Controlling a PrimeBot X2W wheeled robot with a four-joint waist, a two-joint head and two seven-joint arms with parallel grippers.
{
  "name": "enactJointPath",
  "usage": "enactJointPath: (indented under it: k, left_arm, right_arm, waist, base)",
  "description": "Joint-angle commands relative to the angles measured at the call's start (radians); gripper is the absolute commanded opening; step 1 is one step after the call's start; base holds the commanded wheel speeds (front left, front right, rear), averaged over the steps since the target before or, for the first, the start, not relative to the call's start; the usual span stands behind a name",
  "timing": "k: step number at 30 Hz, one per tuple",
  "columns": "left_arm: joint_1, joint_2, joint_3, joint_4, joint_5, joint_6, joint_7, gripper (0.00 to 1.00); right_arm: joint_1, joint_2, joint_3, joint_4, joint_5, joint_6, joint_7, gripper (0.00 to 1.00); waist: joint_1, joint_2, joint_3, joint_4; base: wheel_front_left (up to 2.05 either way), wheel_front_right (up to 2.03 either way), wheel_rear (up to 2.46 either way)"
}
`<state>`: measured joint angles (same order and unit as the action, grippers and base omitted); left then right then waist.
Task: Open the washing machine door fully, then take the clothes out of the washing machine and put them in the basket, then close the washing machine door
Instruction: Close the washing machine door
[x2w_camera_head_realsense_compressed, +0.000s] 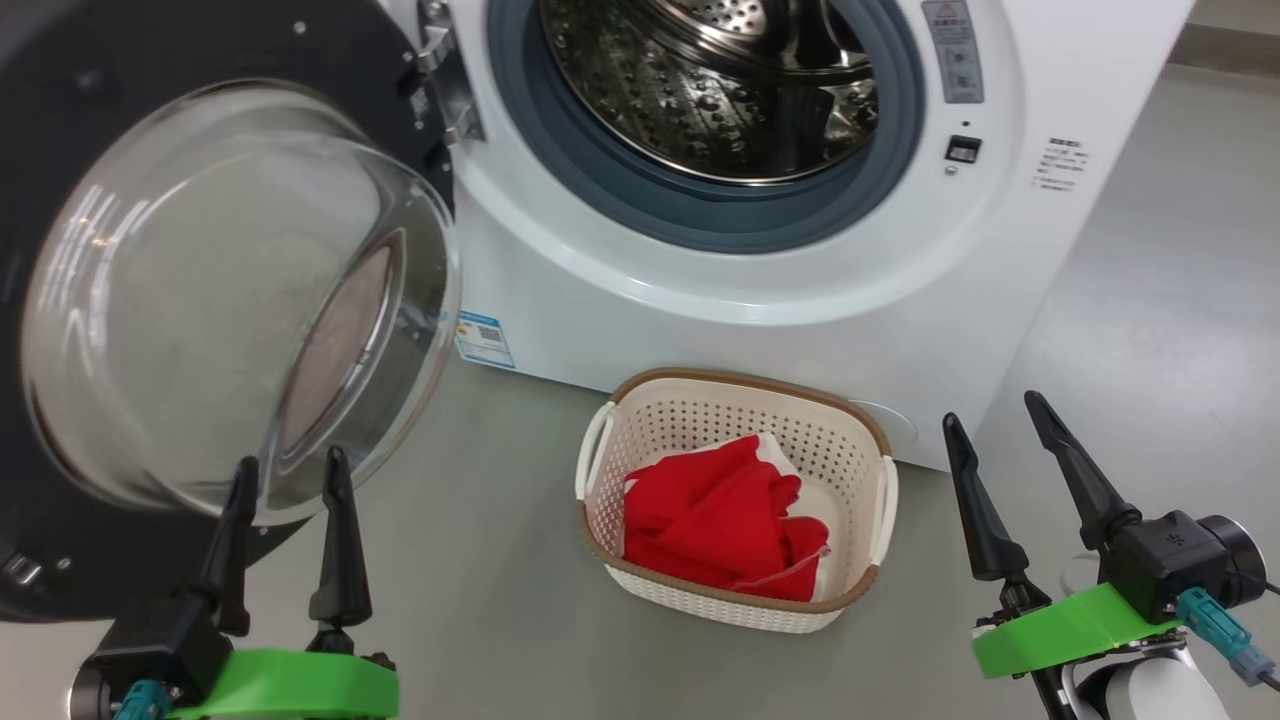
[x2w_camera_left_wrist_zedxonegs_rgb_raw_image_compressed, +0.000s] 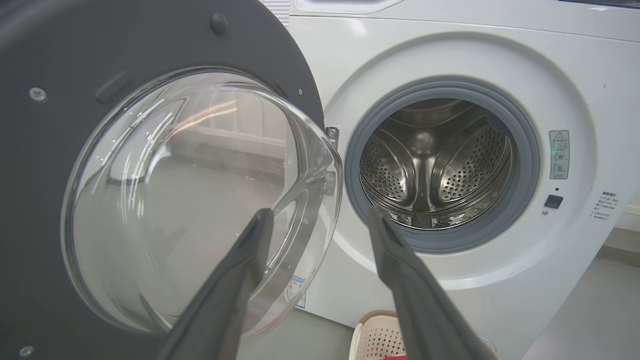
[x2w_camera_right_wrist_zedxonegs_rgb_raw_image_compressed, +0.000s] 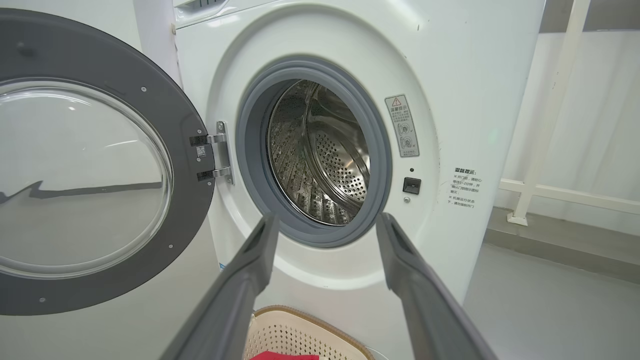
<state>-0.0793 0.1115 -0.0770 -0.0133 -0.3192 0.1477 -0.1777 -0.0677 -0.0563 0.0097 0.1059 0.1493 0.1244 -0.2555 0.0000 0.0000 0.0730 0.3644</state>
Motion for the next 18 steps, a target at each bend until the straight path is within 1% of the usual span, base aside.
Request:
enactJointPath:
  k: [1,6,17,18]
  left_arm:
    - [-0.003,0.014,0.032,-0.03,0.014,0.008,-0.002,1.0]
    - [0.005,0.017,0.034,-0.033,0.011,0.016,0.002,1.0]
    - [0.018,0.015,0.044,-0.047,-0.005,0.025,-0.014,1.0]
    - [0.018,0.018,0.041,-0.05,-0.003,0.021,-0.021,0.47]
  right_arm:
    - [-0.035,-0.007,0.024,-0.025,-0.006,0.006,-0.006,1.0]
    - [-0.027,-0.004,0.031,-0.018,-0.003,0.006,-0.006,1.0]
    - [-0.02,-0.002,0.049,-0.011,0.004,0.006,-0.006,1.0]
    - [-0.016,-0.002,0.051,-0.008,0.004,0.006,-0.006,1.0]
  waist:
    - [0.0,0.0,-0.007,0.031]
    - [0.0,0.0,-0.023,0.071]
    - [0.0,0.0,-0.034,0.079]
    - [0.0,0.0,-0.037,0.076]
  base:
    - [0.0,0.0,0.0]
    - [0.0,0.0,0.0]
    - [0.0,0.0,0.0]
    - [0.0,0.0,0.0]
